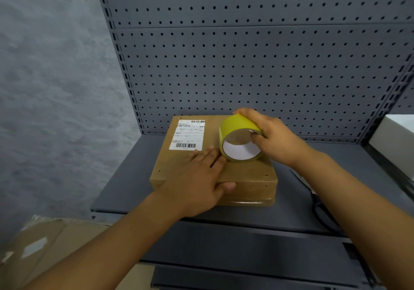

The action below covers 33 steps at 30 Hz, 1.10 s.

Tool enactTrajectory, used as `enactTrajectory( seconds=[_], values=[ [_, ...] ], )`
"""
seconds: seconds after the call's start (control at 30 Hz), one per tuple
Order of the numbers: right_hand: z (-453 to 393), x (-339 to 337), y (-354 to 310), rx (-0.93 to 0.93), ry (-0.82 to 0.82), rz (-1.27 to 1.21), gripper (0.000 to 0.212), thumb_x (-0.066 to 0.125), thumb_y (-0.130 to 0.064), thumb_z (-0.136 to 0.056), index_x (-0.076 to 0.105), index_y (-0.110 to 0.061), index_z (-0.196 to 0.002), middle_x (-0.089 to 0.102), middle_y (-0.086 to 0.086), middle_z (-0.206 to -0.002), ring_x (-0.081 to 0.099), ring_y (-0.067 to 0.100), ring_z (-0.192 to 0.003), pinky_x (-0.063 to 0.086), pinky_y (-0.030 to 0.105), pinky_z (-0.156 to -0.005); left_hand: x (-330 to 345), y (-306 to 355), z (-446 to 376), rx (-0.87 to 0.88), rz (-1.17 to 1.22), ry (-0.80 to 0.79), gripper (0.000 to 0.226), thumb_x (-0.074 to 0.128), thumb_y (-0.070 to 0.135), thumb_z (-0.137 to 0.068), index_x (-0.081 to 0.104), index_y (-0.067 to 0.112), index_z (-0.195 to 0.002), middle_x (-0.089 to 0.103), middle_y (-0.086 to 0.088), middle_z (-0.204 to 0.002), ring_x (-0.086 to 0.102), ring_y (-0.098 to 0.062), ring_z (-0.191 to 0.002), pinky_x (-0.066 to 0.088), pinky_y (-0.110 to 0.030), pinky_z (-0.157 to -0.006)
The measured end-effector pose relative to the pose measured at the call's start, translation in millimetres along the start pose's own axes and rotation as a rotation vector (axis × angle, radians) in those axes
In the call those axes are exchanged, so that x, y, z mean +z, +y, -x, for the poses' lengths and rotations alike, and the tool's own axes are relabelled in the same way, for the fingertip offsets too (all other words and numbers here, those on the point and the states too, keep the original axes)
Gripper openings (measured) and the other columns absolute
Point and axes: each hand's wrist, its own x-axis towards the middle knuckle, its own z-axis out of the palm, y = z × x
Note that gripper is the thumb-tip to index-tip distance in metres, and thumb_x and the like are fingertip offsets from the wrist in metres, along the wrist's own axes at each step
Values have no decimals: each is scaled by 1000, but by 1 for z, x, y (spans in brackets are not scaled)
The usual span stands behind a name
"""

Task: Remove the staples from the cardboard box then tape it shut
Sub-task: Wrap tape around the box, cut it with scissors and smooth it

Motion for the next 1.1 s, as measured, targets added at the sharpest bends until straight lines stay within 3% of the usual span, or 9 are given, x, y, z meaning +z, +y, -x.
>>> enactTrajectory(
  seconds=[0.17, 0.23, 0.33, 0.43, 0.57, 0.67, 0.8, 1.0, 1.1],
  values=[
    [1, -3, 0, -22, 6, 80, 59, 46, -2, -87, 41, -34, -137, 59, -1, -116, 56, 19, -98, 51, 39, -80, -1, 1, -1, 1, -25, -23, 70, 21, 60, -96, 8, 23, -153, 2, -1, -161, -1, -16, -147, -1, -32, -118],
    [-2, -4, -1, -34, -18, 102, 59, 47, -3, -87, 40, -34, -138, 59, 0, -120, 56, 20, -102, 50, 43, -83, -3, 0, -2, 9, -26, -23, 70, 23, 61, -95, 9, 24, -153, 3, -1, -161, 1, -16, -147, 1, -32, -118],
    [-1, -5, 1, -35, -35, 69, 59, 48, -3, -88, 41, -33, -138, 59, -2, -122, 55, 16, -102, 48, 32, -83, -3, -4, -1, 25, 1, -2, 71, 25, 63, -94, 8, 27, -153, 2, 4, -161, 0, -14, -147, 0, -29, -117],
    [11, -3, 7, 63, 56, -89, 62, 47, 2, -87, 43, -36, -136, 61, -4, -99, 56, 12, -85, 43, 19, -70, -1, -3, 2, 9, 34, 39, 72, 24, 63, -94, -1, 30, -152, -5, 10, -160, -5, -8, -146, -10, -21, -110],
    [10, 5, 15, 118, 222, -173, 58, 47, 2, -91, 45, -31, -138, 58, -11, -100, 55, 8, -88, 39, 5, -74, 12, 15, -3, -26, 21, 111, 78, 8, 70, -87, 1, 27, -153, -3, 7, -161, -7, -9, -147, -3, -31, -118],
    [4, 5, 20, 211, 268, -136, 37, 53, -13, -95, 54, -22, -131, 61, 0, -93, 54, 15, -83, 38, 16, -66, 17, 24, -5, -47, 36, 132, 83, 0, 70, -81, 3, 27, -153, -1, 6, -161, -4, -11, -147, 0, -34, -119],
    [10, -2, 21, 276, 226, -174, 13, 59, -19, -92, 67, -20, -102, 68, 0, -94, 60, 16, -87, 43, 13, -67, 17, 34, 1, -91, 15, 165, 82, 0, 68, -83, 7, 24, -153, 5, 2, -161, 4, -15, -148, 6, -34, -117],
    [16, -1, 12, 274, 114, -182, 40, 59, -14, -92, 54, -22, -131, 64, 0, -119, 57, 12, -97, 44, 24, -81, 17, 55, 1, -229, -107, 160, 93, -12, 66, -77, 23, 18, -148, 26, -5, -155, 24, -23, -142, 25, -40, -110],
    [16, -1, 7, 285, 158, -153, 40, 52, -13, -96, 50, -16, -135, 63, 7, -123, 53, 12, -98, 38, 20, -79, 0, 44, -9, -182, -15, 212, 79, 3, 74, -82, 52, 28, -124, 53, 3, -125, 47, -18, -115, 40, -38, -95]
  ],
)
